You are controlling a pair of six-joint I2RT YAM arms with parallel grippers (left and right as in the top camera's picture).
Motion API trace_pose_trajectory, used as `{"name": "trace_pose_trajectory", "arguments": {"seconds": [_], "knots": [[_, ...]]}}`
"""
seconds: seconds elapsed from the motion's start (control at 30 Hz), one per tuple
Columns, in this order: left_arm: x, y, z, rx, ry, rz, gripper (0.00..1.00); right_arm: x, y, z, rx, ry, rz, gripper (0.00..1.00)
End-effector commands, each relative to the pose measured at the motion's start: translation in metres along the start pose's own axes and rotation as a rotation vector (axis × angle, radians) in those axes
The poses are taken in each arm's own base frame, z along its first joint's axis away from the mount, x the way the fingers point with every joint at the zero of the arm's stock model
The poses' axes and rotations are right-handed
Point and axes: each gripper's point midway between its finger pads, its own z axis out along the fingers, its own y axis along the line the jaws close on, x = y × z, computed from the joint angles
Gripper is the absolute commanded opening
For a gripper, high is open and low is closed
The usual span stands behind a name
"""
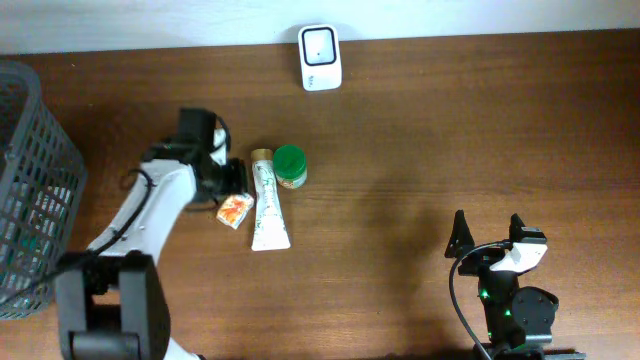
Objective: Scan the item barcode
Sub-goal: 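Place the orange Kleenex pack on the table left of the tube, then reach the left gripper into the basket and grasp the mint toilet tissue pack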
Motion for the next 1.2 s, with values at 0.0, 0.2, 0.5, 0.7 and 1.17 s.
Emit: {"name": "trace_pose_trajectory", "arguments": {"seconds": [0.0, 0.2, 0.5, 0.7, 1.17], "knots": [[-0.075, 0.014, -0.118, 0.012, -0.302, -0.01, 0.65, 0.002, -0.003, 0.0, 0.014, 0.001, 0.005, 0.98], [-0.109, 0.117, -0.269, -0.2, -0.631, -0.214, 0.69, 0.002, -0.003, 0.0, 0.014, 0.001, 0.005, 0.98], [-0.065, 0.294, -0.311, -0.444, -0.694, -0.582, 0.72, 0.002, -0.003, 0.0, 0.014, 0.001, 0.005, 0.98], [-0.025, 0.368, -0.267, -0.482, -0.537, -0.737, 0.72, 0.002, -0.003, 0.0, 0.015, 0.001, 0.005, 0.98], [0.016, 0.438, -0.172, -0.595, -0.195, -0.621, 0.73, 0.002, -0.003, 0.0, 0.015, 0.001, 0.005, 0.98]]}}
